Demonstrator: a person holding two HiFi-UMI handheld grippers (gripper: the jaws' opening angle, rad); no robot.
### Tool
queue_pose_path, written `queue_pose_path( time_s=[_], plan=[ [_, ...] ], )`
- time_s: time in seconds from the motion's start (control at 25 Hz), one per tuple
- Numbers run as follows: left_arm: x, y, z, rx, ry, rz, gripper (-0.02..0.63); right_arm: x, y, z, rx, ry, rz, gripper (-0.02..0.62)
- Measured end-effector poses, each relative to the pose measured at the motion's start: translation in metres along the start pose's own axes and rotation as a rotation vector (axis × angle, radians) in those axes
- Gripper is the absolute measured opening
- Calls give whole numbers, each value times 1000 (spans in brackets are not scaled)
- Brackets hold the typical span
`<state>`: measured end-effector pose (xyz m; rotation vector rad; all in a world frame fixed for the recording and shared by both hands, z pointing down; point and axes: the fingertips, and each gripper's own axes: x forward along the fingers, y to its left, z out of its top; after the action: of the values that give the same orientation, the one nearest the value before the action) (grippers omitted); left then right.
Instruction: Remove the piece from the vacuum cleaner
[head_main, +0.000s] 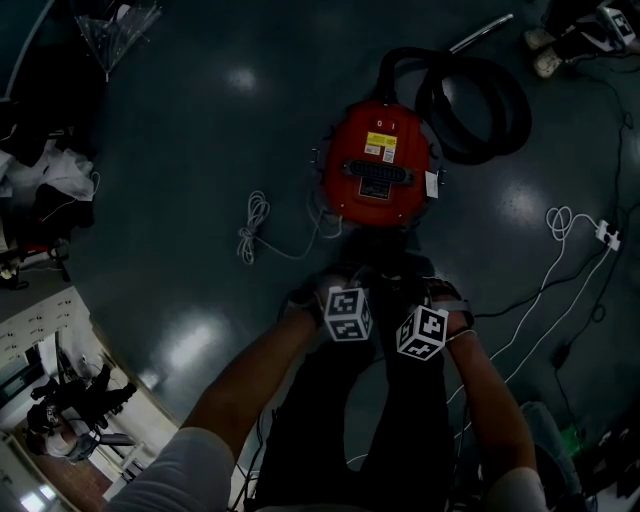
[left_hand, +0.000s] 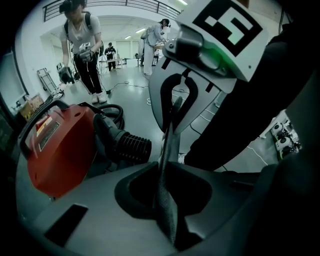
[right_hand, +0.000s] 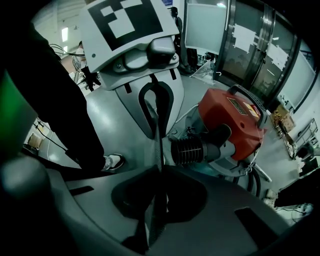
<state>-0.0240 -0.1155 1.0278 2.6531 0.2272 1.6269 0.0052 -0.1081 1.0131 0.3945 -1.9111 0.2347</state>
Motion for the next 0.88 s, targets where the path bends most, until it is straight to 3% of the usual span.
queue_pose_path(
  time_s=[0.24,0.52,0.88],
  plan=[
    [-44,-11,24,8,-24,17,40,-49,7,16,35,-23,2,43],
    [-146,-43,68,13,-52,14,40,-155,28,60,75,-71,25,44],
    [-300,-137,127,-2,-63,-42,40,-320,99,124,137,-125,21,43]
  ],
)
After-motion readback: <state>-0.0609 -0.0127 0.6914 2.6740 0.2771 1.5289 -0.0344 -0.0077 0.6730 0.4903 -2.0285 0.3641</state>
